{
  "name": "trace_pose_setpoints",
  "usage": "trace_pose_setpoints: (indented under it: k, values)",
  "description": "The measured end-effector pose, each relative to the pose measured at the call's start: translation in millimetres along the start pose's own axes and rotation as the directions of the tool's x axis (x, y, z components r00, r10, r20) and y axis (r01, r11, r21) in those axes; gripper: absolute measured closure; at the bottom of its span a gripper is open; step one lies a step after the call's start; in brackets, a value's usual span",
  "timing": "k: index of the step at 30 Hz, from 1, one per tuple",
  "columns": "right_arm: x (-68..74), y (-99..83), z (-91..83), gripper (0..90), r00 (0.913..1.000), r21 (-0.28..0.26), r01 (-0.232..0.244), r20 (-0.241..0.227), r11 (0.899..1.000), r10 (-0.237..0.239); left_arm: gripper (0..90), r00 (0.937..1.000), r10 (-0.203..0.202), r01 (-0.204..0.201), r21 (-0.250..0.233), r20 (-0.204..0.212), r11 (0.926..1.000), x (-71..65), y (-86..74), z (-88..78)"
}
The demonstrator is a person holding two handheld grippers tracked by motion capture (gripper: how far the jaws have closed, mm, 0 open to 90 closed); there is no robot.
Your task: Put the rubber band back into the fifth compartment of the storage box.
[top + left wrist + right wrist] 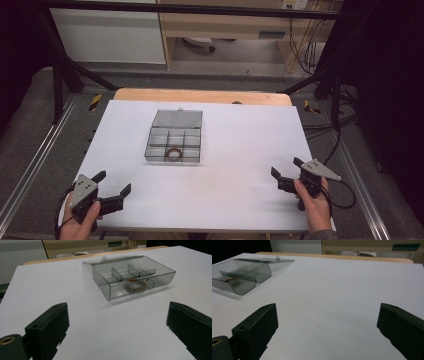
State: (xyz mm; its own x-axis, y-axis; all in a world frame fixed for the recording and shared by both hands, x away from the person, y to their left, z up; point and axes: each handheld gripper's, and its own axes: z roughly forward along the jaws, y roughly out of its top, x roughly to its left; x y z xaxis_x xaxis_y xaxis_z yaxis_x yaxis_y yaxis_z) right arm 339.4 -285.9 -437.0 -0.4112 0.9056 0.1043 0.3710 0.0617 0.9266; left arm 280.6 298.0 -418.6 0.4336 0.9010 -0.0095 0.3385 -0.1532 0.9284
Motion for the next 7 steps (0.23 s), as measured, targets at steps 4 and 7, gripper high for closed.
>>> trace_pose_setpoints:
  k: [4, 7]
  values:
    - [17.6, -9.2, 7.5, 4.1, 0.9985, 0.068, 0.025, -0.051, 0.997, -0.022, 4.3, 1.0, -0.001, 0.001, 0.001, -0.003, 1.0, 0.1, 0.2, 0.0]
    - [28.2, -10.1, 17.8, 4.3, 0.9964, 0.111, 0.052, -0.073, 0.992, -0.044, 4.3, 1.0, 0.005, -0.005, 0.002, -0.003, 1.0, -0.1, 0.3, 0.0]
